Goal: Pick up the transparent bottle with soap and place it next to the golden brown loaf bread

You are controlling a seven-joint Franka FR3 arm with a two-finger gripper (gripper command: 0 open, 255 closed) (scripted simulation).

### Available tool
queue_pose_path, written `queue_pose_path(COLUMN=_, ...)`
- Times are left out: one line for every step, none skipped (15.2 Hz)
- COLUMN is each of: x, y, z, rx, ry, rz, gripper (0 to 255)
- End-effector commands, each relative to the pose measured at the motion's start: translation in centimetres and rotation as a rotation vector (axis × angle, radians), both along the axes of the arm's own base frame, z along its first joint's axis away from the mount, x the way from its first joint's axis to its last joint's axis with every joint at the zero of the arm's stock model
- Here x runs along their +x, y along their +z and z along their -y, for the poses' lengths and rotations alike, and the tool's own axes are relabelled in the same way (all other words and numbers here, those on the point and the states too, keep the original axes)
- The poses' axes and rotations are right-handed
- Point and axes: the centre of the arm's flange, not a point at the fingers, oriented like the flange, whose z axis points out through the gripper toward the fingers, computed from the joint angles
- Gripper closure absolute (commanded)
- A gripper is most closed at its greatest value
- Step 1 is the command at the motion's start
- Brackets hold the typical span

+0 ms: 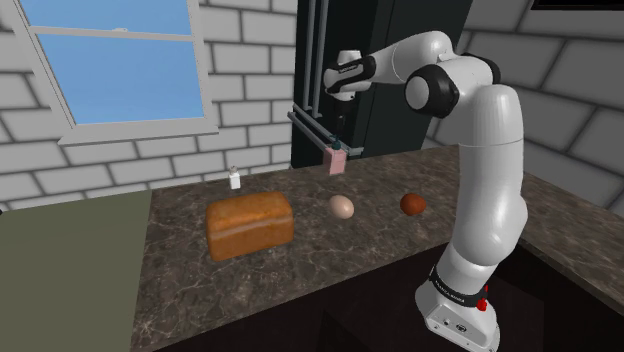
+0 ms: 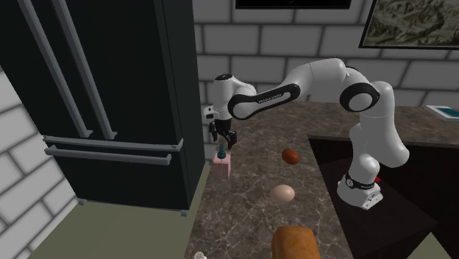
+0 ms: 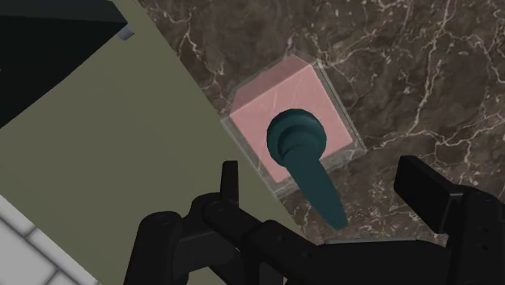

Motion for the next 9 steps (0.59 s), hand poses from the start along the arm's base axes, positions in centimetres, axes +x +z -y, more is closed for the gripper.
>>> queue_pose_path(x=0.2, y=-1.0, z=0.2, rx=0.0, ry=0.003, rz=0.001, gripper=0)
queue_pose_path(x=0.2, y=-1.6, z=0.2, rx=0.0, ry=0.003, rz=0.001, gripper=0)
queue_pose_path(x=0.2, y=-2.1, z=0.3, rx=0.0, ry=0.003, rz=0.001, gripper=0)
queue_pose_path(x=0.2, y=-2.6, z=0.3, rx=0.0, ry=0.003, rz=0.001, gripper=0)
queue_pose_path(x=0.2, y=-3.1, z=0.3, rx=0.0, ry=0.003, rz=0.001, gripper=0)
queue_pose_path(x=0.2, y=-3.4, z=0.3, rx=0.0, ry=0.003, rz=0.001, gripper=0)
queue_pose_path(x=0.2, y=-3.4, z=0.3, rx=0.0, ry=0.003, rz=0.001, gripper=0)
queue_pose_path(x=0.2, y=-3.4, z=0.3, rx=0.0, ry=0.003, rz=0.001, gripper=0)
queue_pose_path(x=0.2, y=-3.4, z=0.3, rx=0.0, ry=0.003, rz=0.001, gripper=0)
